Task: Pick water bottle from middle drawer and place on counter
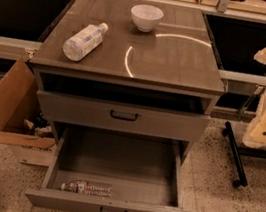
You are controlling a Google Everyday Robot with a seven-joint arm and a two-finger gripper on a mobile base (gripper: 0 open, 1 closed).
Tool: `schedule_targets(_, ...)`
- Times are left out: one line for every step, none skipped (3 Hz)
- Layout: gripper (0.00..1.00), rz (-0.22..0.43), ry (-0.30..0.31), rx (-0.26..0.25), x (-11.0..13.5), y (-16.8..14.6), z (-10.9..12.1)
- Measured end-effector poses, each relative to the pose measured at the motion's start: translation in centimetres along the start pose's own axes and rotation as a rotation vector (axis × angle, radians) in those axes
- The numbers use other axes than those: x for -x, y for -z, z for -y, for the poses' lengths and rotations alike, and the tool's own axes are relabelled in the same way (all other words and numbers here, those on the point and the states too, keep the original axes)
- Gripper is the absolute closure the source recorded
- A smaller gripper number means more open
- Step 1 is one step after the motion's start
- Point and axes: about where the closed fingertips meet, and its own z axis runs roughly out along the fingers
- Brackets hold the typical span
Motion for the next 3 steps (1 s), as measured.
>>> schedule_targets(0.00, 0.000, 0.000, 0.000, 0.0, 0.0, 0.0)
schedule_targets(0.00, 0.041, 0.044, 0.037, 0.5, -1.8, -1.0)
schedule_targets(0.00, 0.119, 0.085, 0.083, 1.3, -6.5, -3.9)
